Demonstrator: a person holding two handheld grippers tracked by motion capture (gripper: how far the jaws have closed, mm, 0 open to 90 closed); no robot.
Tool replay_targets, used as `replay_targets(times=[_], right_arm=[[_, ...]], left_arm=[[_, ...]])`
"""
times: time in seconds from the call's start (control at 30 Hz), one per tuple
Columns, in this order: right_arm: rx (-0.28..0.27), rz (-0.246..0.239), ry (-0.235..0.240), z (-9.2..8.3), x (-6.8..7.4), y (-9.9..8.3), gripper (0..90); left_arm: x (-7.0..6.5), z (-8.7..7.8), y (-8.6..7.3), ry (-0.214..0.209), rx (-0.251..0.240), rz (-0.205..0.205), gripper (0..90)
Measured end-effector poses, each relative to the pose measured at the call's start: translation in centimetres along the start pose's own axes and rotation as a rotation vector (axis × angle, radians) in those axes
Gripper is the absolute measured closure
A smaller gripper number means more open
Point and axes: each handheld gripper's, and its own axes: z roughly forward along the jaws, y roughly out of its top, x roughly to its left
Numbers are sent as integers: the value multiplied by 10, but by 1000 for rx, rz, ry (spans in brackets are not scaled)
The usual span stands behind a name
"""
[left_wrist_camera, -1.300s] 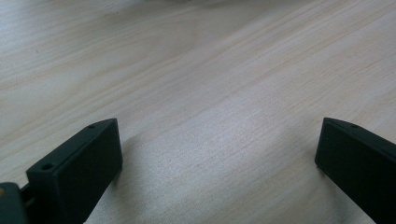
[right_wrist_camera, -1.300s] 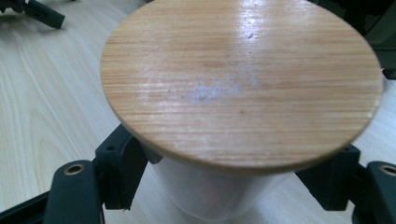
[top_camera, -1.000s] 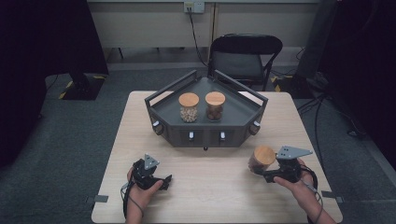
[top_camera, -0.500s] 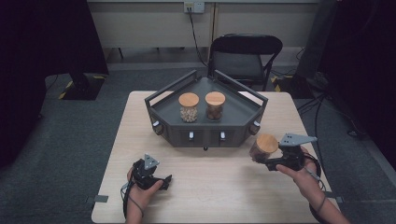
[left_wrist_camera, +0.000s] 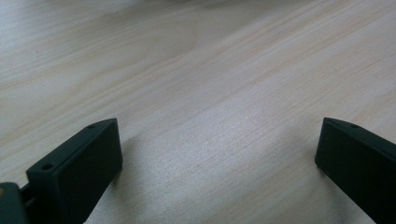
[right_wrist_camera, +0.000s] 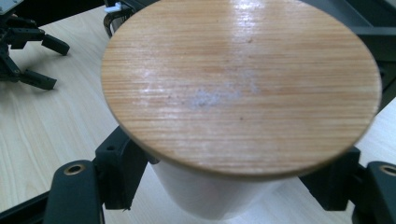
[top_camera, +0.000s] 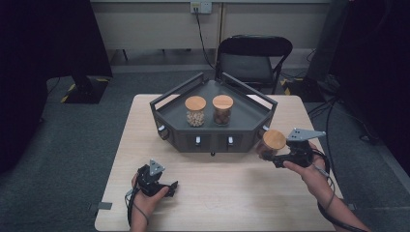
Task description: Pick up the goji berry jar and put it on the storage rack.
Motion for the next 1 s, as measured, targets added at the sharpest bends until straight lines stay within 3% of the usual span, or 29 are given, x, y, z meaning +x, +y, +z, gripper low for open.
replay_targets(times=[0.4,1.0], right_arm=[[-1,12,-4,4,-4,20,253],[13,-7,-19,8,-7,49,253]], left_arm=[[0,0,0,0,0,0,0],[0,0,0,0,0,0,0]])
